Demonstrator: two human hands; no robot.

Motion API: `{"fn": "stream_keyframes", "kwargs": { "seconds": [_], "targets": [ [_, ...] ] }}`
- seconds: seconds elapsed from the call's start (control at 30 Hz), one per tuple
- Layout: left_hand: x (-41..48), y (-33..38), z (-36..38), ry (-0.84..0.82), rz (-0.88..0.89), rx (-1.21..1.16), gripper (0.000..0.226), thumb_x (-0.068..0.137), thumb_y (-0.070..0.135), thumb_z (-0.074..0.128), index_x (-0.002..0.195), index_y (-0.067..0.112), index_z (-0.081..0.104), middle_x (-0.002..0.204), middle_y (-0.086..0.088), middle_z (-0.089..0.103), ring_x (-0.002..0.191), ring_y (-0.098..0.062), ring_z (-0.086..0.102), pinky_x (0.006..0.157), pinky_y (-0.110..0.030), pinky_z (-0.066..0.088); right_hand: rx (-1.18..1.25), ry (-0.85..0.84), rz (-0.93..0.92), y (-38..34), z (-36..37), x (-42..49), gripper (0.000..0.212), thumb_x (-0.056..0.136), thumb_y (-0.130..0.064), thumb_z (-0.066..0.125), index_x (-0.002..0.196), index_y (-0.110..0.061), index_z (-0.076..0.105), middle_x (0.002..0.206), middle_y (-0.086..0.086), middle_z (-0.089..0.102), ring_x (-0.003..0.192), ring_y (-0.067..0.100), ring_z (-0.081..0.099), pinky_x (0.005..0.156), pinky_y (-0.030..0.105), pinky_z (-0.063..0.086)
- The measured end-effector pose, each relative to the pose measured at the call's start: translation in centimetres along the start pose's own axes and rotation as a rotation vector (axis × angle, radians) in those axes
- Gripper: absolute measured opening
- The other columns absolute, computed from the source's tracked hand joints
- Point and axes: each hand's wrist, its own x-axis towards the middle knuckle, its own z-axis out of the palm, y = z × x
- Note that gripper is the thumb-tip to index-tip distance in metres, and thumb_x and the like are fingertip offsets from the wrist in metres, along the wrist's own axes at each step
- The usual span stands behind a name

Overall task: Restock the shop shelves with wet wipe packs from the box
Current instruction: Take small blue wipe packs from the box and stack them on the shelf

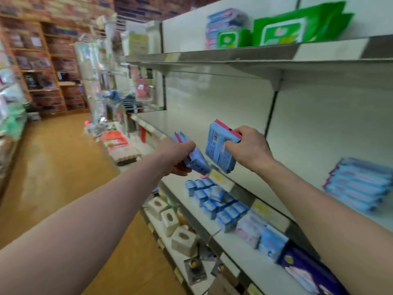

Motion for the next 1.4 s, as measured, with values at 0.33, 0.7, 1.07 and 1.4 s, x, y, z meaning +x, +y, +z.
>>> {"fn": "stream_keyframes", "kwargs": {
  "seconds": [0.33, 0.7, 1.07, 1.4],
  "targets": [
    [2.0, 6.0, 13.6, -0.26, 0.081, 0.009, 0.017, 0.09, 0.018, 0.056, 0.085, 0.001, 0.055, 0.069, -0.018, 0.062, 0.044, -0.022, 0.06, 0.043, -0.028, 0.054, -0.102, 0.202, 0.17, 9.8, -9.2, 0.8, 0.016, 0.084, -0.02, 0.057, 0.099, -0.018, 0.06, 0.085, -0.003, 0.059, 0.071, 0.019, 0.052, 0.05, 0.024, 0.033],
    [5.2, 11.8, 23.5, -0.553, 0.161, 0.002, 0.021, 0.091, 0.023, 0.059, 0.089, 0.003, 0.054, 0.075, -0.015, 0.066, 0.057, -0.021, 0.065, 0.055, -0.031, 0.058, -0.275, 0.399, 0.334, 15.0, -15.4, 3.0, 0.02, 0.085, -0.02, 0.058, 0.104, -0.015, 0.062, 0.089, 0.0, 0.062, 0.082, 0.024, 0.057, 0.064, 0.028, 0.04],
    [6.8, 13.5, 29.9, -0.826, 0.114, -0.092, 0.021, 0.088, 0.023, 0.061, 0.09, 0.002, 0.057, 0.071, -0.013, 0.065, 0.057, -0.022, 0.063, 0.054, -0.029, 0.056, -0.491, 0.459, 0.353, 17.0, -18.0, 3.7, 0.02, 0.088, -0.019, 0.057, 0.106, -0.014, 0.064, 0.096, 0.004, 0.065, 0.087, 0.026, 0.059, 0.069, 0.032, 0.046],
    [7.1, 14.0, 32.1, -1.04, 0.198, -0.189, 0.029, 0.095, 0.013, 0.041, 0.121, 0.007, 0.052, 0.089, -0.015, 0.067, 0.067, -0.022, 0.069, 0.056, -0.031, 0.056, -0.557, 0.356, 0.204, 18.1, -19.0, 4.8, 0.023, 0.087, -0.023, 0.063, 0.11, -0.021, 0.066, 0.099, -0.004, 0.053, 0.094, 0.014, 0.05, 0.071, 0.025, 0.036]
  ]
}}
